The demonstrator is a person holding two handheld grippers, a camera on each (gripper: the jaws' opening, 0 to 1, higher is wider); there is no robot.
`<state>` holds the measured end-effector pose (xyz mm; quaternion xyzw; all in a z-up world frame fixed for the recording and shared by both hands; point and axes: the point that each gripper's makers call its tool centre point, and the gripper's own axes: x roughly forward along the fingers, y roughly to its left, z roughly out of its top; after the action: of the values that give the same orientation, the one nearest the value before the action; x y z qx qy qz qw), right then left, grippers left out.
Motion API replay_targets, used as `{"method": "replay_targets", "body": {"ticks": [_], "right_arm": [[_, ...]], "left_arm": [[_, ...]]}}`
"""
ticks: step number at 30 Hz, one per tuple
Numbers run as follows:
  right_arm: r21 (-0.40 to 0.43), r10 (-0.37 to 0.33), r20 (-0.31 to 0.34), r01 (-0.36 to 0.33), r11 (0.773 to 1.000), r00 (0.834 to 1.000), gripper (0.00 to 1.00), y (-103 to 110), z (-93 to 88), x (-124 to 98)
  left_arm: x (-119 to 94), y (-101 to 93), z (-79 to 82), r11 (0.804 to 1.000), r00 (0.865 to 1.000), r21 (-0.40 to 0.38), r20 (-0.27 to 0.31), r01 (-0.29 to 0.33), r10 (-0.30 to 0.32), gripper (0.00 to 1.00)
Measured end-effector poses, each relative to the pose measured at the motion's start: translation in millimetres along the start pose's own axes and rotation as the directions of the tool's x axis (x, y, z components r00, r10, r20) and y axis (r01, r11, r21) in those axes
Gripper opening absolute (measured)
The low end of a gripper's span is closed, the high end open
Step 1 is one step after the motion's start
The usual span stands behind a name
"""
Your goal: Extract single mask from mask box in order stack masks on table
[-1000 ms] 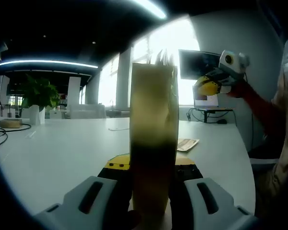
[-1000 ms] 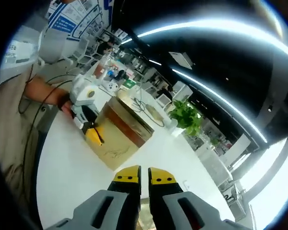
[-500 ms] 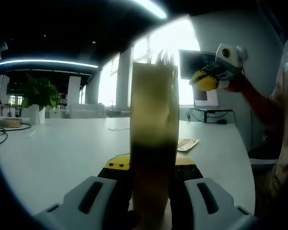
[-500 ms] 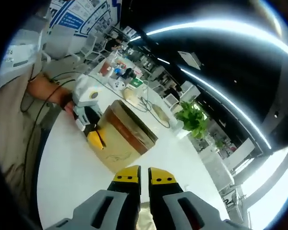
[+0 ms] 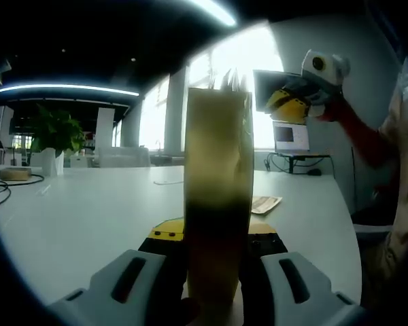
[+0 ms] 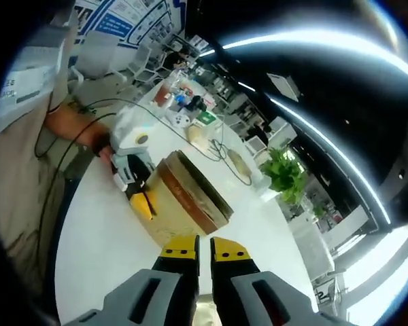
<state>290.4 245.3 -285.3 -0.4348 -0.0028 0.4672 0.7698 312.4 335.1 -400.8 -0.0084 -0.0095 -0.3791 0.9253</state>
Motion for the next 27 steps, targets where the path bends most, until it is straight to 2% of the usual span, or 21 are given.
{"method": "replay_targets", "body": {"ticks": [16,27], "right_arm": [[-0.081,0.068,-0.015,-0.069,0.994,0.998,0.03,7.1,15.8,13.7],[-0.158,0.117,-0.026,-0.119,0.980,0.993,0.04,10.1,28.3,29.4]], "left_arm": [[0.2,-0.5,-0.1,1.000,1.000,0.001,-0.002,0.001,-0.001,0.19],[0.4,-0.6,-0.3,1.000,1.000,0.003,-0.003,0.001,-0.001,0.19]]}}
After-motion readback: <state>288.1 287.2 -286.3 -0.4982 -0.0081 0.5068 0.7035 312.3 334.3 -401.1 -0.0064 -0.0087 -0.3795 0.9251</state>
